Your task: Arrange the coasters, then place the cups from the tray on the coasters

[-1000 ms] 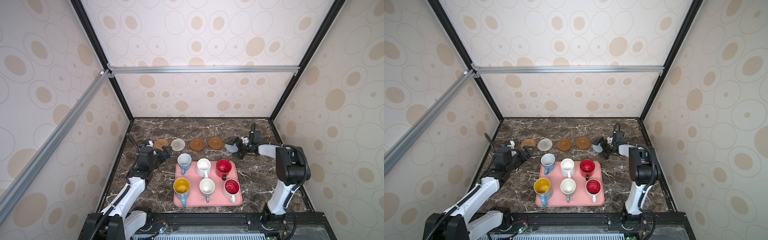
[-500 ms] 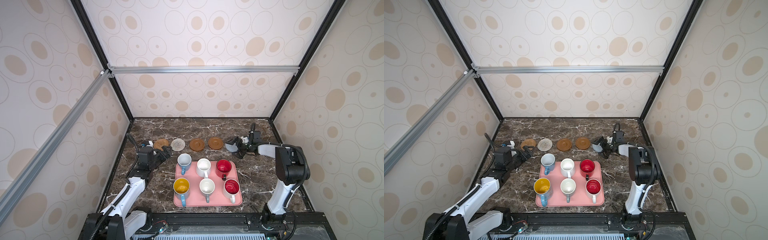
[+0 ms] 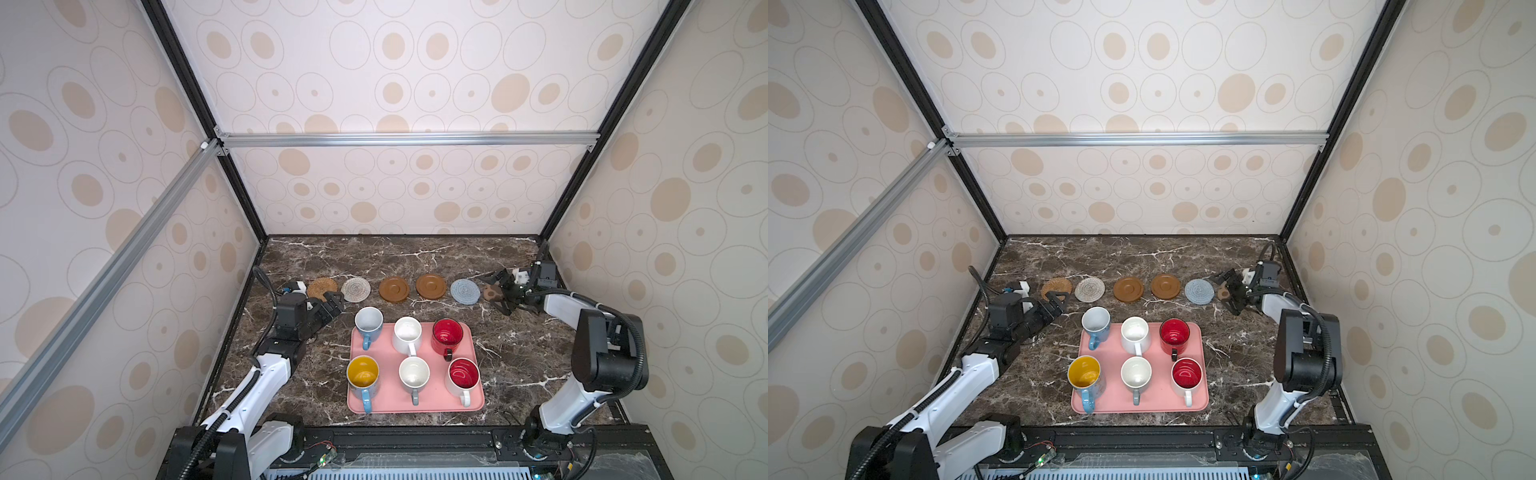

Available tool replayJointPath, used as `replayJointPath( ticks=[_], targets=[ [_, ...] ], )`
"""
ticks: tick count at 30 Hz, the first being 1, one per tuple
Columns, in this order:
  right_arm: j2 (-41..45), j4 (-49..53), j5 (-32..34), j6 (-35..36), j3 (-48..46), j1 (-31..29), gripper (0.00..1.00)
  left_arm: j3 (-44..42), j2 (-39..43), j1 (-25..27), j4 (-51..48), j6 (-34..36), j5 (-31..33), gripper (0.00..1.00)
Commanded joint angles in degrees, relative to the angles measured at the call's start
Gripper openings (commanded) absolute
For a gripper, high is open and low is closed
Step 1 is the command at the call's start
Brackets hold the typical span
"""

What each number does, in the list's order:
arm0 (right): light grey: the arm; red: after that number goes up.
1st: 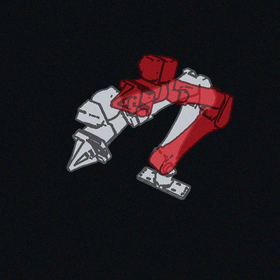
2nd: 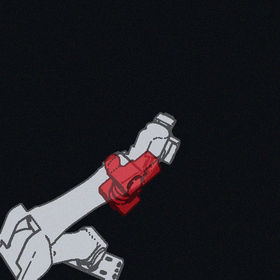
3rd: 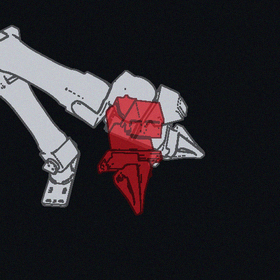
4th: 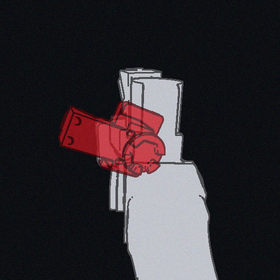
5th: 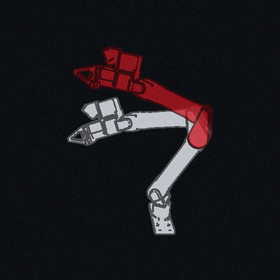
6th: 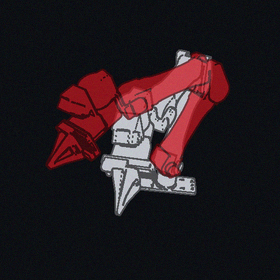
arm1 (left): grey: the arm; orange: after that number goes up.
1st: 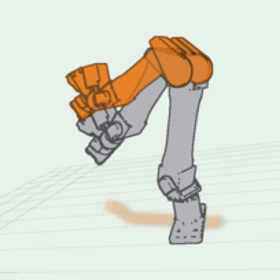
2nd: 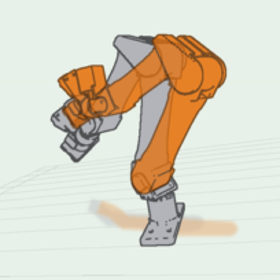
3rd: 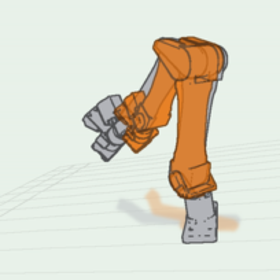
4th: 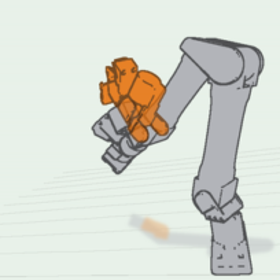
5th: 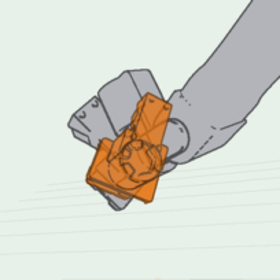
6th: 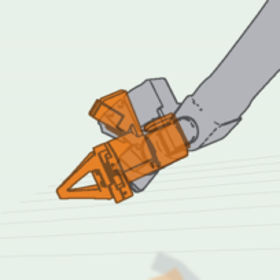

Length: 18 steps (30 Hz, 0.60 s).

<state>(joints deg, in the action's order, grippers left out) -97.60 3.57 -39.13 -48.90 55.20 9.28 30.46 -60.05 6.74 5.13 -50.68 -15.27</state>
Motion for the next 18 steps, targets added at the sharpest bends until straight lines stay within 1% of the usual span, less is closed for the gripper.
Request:
replayJointPath(
  ticks=[1, 6, 13, 18],
  targets=[
    [1.69, 1.82, 0.67, 1.21, -2.51, 1.88, 1.00, 2.33, 0.64, -0.41, 0.24, -0.22, 0.38, 1.00],
    [1.53, 0.41, 1.80, 0.72, -4.59, 3.99, 1.00, 2.30, 0.66, -0.41, 0.15, -0.23, 0.27, 1.00],
    [0.31, -0.09, 5.25, 1.09, -5.16, 4.78, 1.00, 2.24, 1.25, -0.41, -0.19, -0.15, 0.47, 1.00],
    [-0.33, -3.48, 7.36, -0.33, -6.69, 4.92, 1.00, 2.18, 1.42, -0.34, -0.15, -0.14, 0.57, 1.00]
  ],
)
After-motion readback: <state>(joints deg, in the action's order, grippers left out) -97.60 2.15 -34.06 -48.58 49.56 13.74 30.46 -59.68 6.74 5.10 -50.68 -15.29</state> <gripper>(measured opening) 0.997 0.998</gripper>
